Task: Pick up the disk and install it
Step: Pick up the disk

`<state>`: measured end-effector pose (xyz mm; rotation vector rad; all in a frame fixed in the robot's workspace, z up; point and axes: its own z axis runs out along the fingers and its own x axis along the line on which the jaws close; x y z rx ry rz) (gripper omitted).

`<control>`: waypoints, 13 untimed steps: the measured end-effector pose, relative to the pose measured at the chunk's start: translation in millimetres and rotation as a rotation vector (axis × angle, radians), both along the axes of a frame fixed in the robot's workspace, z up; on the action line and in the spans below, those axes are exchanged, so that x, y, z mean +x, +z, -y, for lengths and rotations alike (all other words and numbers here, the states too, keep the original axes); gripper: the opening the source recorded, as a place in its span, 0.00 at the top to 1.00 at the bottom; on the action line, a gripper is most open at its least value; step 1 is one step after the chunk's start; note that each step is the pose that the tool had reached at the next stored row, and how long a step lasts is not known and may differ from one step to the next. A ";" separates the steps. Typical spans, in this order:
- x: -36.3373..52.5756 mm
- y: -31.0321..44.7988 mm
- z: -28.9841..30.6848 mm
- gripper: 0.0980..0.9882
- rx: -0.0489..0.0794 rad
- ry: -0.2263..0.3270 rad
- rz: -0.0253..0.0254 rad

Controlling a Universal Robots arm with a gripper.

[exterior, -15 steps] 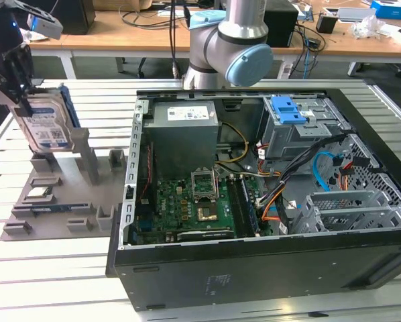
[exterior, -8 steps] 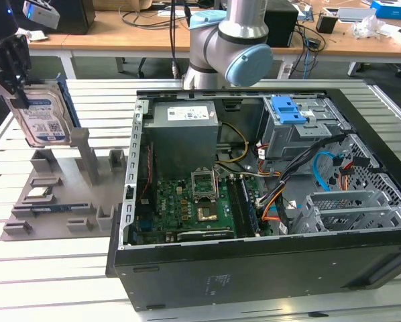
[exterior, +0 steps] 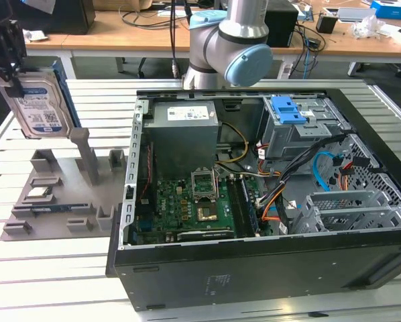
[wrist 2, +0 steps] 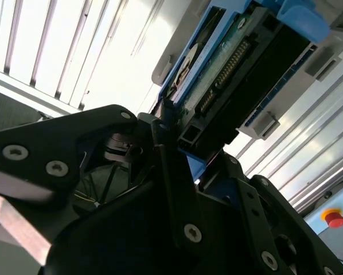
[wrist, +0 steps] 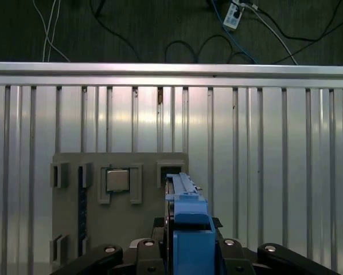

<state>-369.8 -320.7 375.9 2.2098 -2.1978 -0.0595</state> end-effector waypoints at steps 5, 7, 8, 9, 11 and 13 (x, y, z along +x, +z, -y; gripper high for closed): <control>0.0 20.6 -2.6 0.70 0.000 0.000 0.0000; 0.0 32.0 -3.6 0.70 0.000 0.000 0.0000; 0.0 34.4 -3.8 0.70 0.000 0.000 0.0001; 0.0 37.0 -4.0 0.70 0.000 0.000 0.0000; 0.0 44.2 -4.8 0.70 0.000 0.000 0.0001; 0.0 51.3 -5.4 0.70 0.000 0.000 0.0000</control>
